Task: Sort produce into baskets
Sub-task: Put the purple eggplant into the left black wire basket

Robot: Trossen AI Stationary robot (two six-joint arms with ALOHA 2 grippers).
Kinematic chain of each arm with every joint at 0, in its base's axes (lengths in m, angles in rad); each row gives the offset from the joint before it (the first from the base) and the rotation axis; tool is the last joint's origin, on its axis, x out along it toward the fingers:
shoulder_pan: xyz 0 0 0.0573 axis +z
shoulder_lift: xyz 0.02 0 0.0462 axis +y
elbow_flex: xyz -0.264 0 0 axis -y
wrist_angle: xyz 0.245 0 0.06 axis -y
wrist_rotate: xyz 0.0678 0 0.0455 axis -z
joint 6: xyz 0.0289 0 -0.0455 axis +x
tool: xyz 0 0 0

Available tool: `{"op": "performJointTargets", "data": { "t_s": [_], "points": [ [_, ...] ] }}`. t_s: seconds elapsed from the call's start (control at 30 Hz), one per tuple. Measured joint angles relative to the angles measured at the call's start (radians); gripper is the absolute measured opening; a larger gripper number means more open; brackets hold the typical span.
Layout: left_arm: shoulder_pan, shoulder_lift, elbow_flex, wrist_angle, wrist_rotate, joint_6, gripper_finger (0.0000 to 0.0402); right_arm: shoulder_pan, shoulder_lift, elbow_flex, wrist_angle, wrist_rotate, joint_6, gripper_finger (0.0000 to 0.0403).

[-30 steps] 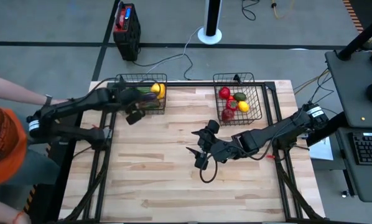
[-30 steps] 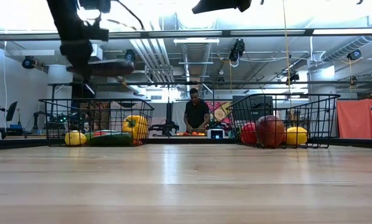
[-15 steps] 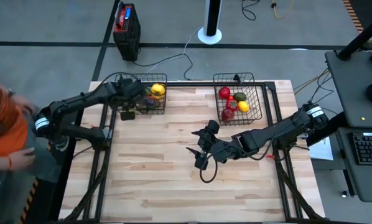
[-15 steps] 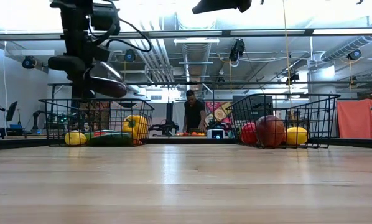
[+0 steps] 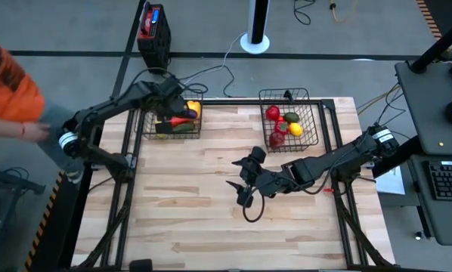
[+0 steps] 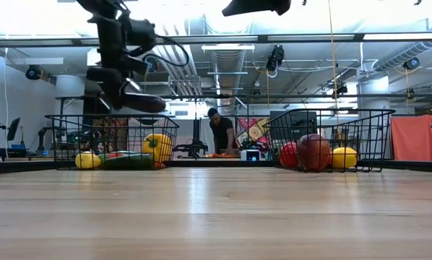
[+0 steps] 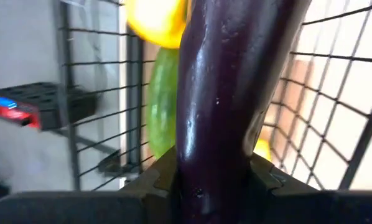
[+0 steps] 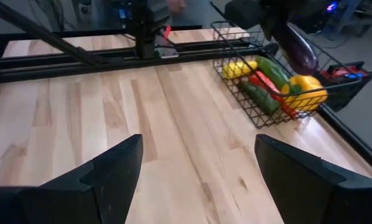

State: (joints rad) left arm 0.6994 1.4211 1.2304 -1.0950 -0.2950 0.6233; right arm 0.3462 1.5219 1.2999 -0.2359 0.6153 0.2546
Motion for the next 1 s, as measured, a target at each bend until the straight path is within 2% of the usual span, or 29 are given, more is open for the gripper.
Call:
{"op": "performJointTargets", "data": {
  "t_s": [0.1,0.37,0.63,0.8,1.0],
  "points": [
    [0.014,0.013,-0.006,0.002,0.049,0.020,0.0080,0.000,0.000,0.000,-0.001,-0.020,0.000,0.0301],
    [0.048,0.044,-0.014,0.023,0.076,0.030,0.0083,0.000,0.000,0.000,-0.024,-0.021,0.000,0.0293],
    [0.061,0.057,-0.014,0.034,0.078,0.047,0.0097,0.000,0.000,0.000,-0.023,-0.021,0.000,0.0309],
    [0.109,0.065,-0.014,0.030,0.182,0.046,0.0088,0.000,0.000,0.000,-0.023,-0.021,0.000,0.0309],
    [0.168,0.065,-0.014,0.029,0.184,0.052,0.0086,0.000,0.000,0.000,-0.022,-0.021,0.000,0.0302]
  ]
}}
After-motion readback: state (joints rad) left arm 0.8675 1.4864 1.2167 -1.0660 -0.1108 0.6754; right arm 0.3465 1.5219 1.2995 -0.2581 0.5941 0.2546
